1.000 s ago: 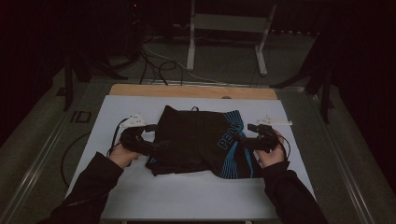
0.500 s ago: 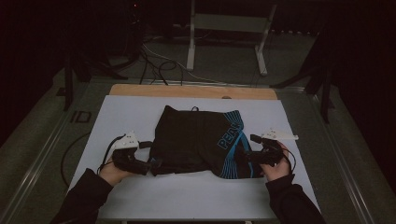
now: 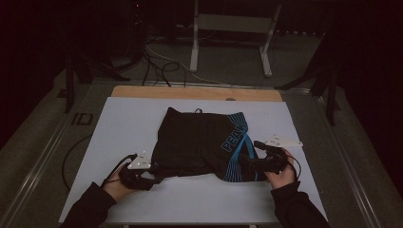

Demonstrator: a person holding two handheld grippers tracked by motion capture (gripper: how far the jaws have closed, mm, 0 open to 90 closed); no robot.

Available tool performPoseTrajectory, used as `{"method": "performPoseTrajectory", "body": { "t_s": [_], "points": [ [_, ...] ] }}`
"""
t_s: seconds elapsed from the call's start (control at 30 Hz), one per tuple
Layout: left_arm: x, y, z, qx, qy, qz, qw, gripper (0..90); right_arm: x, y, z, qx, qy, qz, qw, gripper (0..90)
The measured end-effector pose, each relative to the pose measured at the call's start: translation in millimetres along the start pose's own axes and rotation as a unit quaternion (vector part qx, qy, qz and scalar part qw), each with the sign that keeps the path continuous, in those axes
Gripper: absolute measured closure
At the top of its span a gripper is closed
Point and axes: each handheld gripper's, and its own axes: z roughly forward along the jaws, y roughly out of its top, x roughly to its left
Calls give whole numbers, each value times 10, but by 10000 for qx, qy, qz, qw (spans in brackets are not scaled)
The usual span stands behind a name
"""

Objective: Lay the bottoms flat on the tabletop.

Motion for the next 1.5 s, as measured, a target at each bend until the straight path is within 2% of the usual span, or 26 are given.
{"method": "performPoseTrajectory", "body": {
  "t_s": [0.13,0.2,0.23,0.27,0.3,0.4,0.47,0.57,0.6,0.7,0.8,0.87,0.93,1.0,1.03,1.13,1.2,1.33,1.43,1.5],
  "points": [
    [34,20,50,81,182,-184,9996,559,-4,-3,3,-6,32,26,10000,146],
    [50,46,58,114,296,-351,9989,601,-5,-7,11,5,21,37,10000,146],
    [50,53,59,128,322,-359,9988,608,-10,-10,13,3,42,41,10000,147],
    [47,61,53,131,321,-349,9988,656,-7,-11,14,18,42,44,10000,147],
    [42,70,38,87,330,-364,9988,730,-5,-11,15,26,35,13,10000,147],
    [35,89,-15,-30,329,-383,9987,824,-4,-11,13,20,42,6,10000,147],
    [7,134,-141,-254,372,-363,9983,838,-8,-6,3,13,20,30,10000,148],
    [-49,150,-286,-611,402,-274,9969,836,-14,-3,-5,-7,-1,30,10000,148],
    [-72,148,-333,-693,451,-233,9963,835,-14,-2,-9,-2,-2,37,10000,148],
    [-136,111,-447,-840,417,-177,9954,827,-11,0,-15,-2,-8,18,10000,149],
    [-194,38,-495,-718,366,-101,9967,803,-12,1,-14,3,-11,48,10000,149],
    [-220,-28,-506,-654,304,-133,9973,792,-14,-2,-11,10,-11,38,10000,149],
    [-237,-92,-508,-542,321,-191,9978,834,-16,-4,-5,25,-26,35,10000,149],
    [-243,-146,-514,-464,248,-238,9983,891,-15,-5,-3,19,-15,45,10000,149],
    [-248,-167,-517,-415,297,-233,9984,891,-13,-5,-1,34,-21,38,10000,149],
    [-252,-204,-525,-423,263,-313,9983,899,-15,-8,3,45,-12,38,10000,149],
    [-260,-185,-512,-463,284,-321,9980,880,-11,-7,8,49,-7,27,10000,149],
    [-276,-90,-404,-347,336,-316,9983,696,-4,-8,17,61,22,47,10000,149],
    [-281,1,-278,-245,317,-280,9988,690,-3,-9,18,57,30,47,10000,149],
    [-277,56,-175,-122,383,-252,9989,691,-8,-13,20,58,35,78,9999,149]
  ]
}}
